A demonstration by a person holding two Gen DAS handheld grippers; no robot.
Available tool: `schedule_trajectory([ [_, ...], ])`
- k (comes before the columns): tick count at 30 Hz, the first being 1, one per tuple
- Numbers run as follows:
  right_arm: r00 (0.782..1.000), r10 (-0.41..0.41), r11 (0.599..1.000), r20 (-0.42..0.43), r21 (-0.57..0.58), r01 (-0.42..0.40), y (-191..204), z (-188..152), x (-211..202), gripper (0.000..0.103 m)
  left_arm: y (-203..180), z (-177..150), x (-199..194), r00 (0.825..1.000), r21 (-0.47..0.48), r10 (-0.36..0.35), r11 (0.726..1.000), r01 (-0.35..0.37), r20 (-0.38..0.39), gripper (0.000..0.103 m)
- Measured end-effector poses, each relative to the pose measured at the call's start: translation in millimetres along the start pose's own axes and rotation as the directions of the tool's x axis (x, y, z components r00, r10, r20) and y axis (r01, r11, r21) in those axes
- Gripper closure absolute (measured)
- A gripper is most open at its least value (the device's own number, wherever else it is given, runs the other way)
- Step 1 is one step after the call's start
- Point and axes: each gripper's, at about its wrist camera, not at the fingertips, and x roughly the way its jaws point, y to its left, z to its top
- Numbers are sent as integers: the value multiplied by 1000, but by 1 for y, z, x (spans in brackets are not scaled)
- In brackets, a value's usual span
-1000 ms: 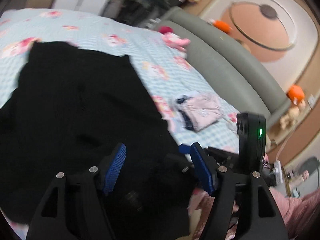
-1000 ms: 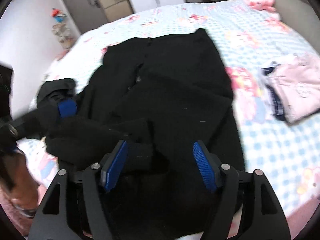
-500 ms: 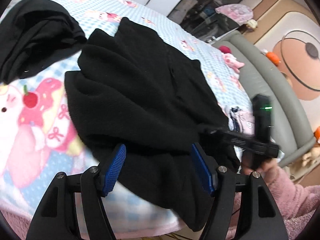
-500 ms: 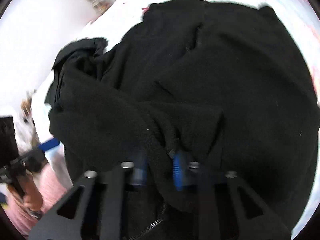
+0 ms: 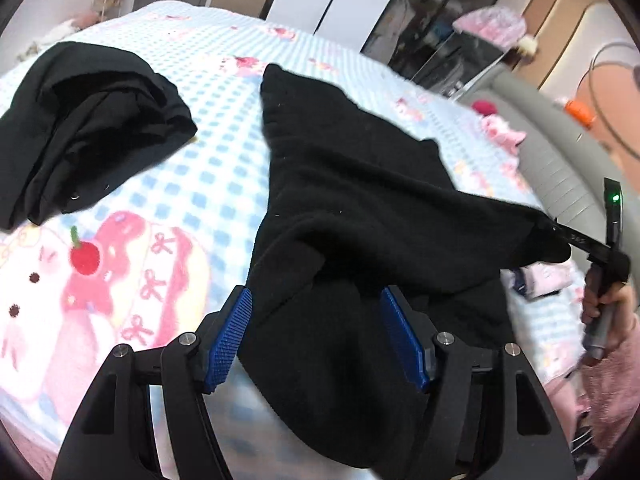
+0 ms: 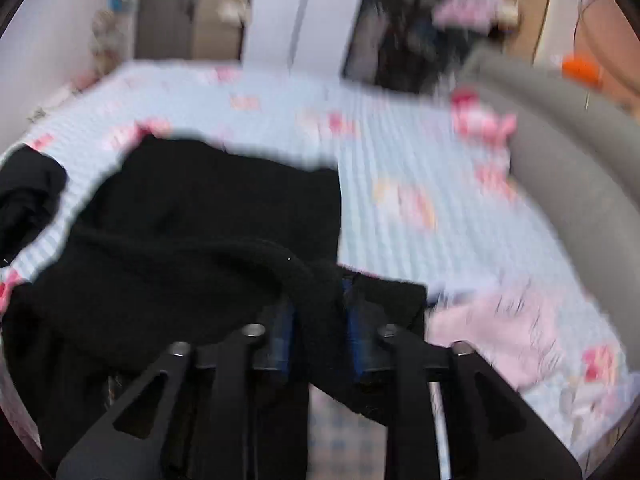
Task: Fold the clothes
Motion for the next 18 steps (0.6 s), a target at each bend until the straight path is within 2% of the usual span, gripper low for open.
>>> schedule_trajectory([
  [2, 991, 118, 989, -63, 94, -112, -8, -14, 13, 57, 8, 0, 2, 998, -19, 66, 998, -65, 8, 34],
  [3, 981, 174, 978, -82, 135, -162, -11, -24, 15, 54, 13, -1, 1, 997, -39, 79, 996, -78, 18, 34],
  [5, 973, 216, 963, -77, 182, -199, -14, -42, 13, 47, 22, -1, -3, 994, -38, 105, 994, -104, 41, 34],
  [8, 972, 218, 955, -91, 223, -193, -14, -76, 17, 34, 18, -3, 15, 991, 84, 134, 988, -133, -13, 37],
  [9, 965, 232, 955, -127, 220, -200, -14, -82, 24, 34, 13, -5, 23, 986, 140, 159, 978, -152, -40, 47],
  [10, 955, 246, 954, -165, 215, -209, -14, -88, 30, 35, 8, -7, 32, 980, 197, 185, 966, -169, -66, 82],
  [11, 952, 243, 958, -187, 201, -205, -13, -90, 36, 39, 5, -9, 37, 973, 239, 215, 952, -190, -82, 83],
  [12, 960, 210, 969, -183, 171, -179, -11, -89, 39, 44, 5, -11, 38, 965, 256, 248, 941, -220, -82, 84],
  [14, 980, 129, 987, -154, 114, -112, -9, -85, 44, 60, 16, -12, 36, 953, 219, 281, 943, -252, -112, 84],
  [16, 996, 10, 993, -91, 120, 1, -20, -67, 44, 63, 21, -10, 29, 953, 187, 275, 950, -249, -124, 78],
  [18, 999, -48, 978, -22, 203, 51, -40, -48, 37, 62, 19, -8, 17, 961, 182, 254, 955, -232, -107, 76],
])
